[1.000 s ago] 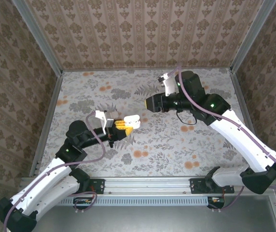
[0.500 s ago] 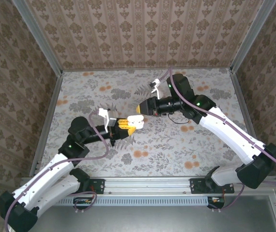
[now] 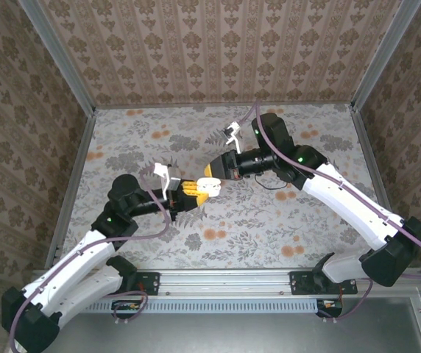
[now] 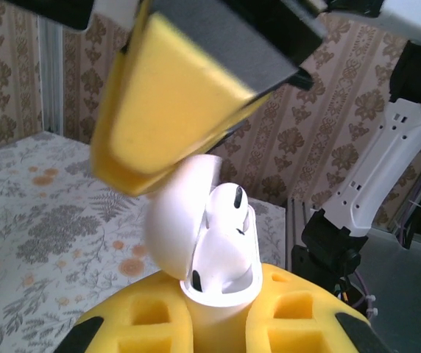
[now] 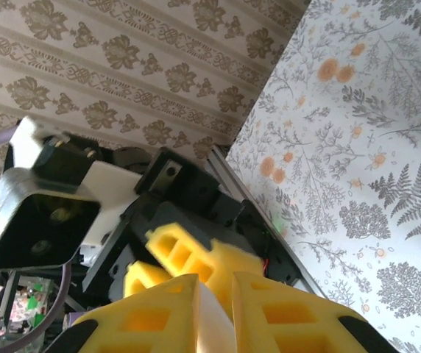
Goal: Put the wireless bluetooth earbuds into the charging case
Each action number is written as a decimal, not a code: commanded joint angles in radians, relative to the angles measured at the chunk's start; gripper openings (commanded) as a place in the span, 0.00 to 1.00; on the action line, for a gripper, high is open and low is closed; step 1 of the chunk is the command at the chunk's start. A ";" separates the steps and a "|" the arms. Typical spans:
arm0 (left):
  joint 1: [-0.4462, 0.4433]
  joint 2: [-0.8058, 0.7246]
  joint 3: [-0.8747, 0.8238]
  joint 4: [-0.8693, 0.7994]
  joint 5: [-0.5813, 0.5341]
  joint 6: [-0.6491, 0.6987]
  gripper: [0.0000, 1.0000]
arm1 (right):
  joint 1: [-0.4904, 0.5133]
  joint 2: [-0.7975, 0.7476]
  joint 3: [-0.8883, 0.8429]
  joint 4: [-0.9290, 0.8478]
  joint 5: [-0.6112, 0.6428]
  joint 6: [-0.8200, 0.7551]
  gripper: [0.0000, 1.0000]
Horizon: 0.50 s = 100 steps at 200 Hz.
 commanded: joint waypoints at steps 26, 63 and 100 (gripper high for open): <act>0.041 0.015 0.022 0.053 -0.037 -0.059 0.00 | 0.043 -0.065 0.000 -0.061 -0.036 -0.064 0.20; 0.059 0.026 0.011 0.009 -0.046 -0.059 0.00 | 0.026 -0.099 -0.004 -0.133 0.099 -0.110 0.25; 0.079 0.085 -0.002 -0.077 -0.157 -0.104 0.00 | -0.013 -0.189 -0.065 -0.259 0.513 -0.181 0.43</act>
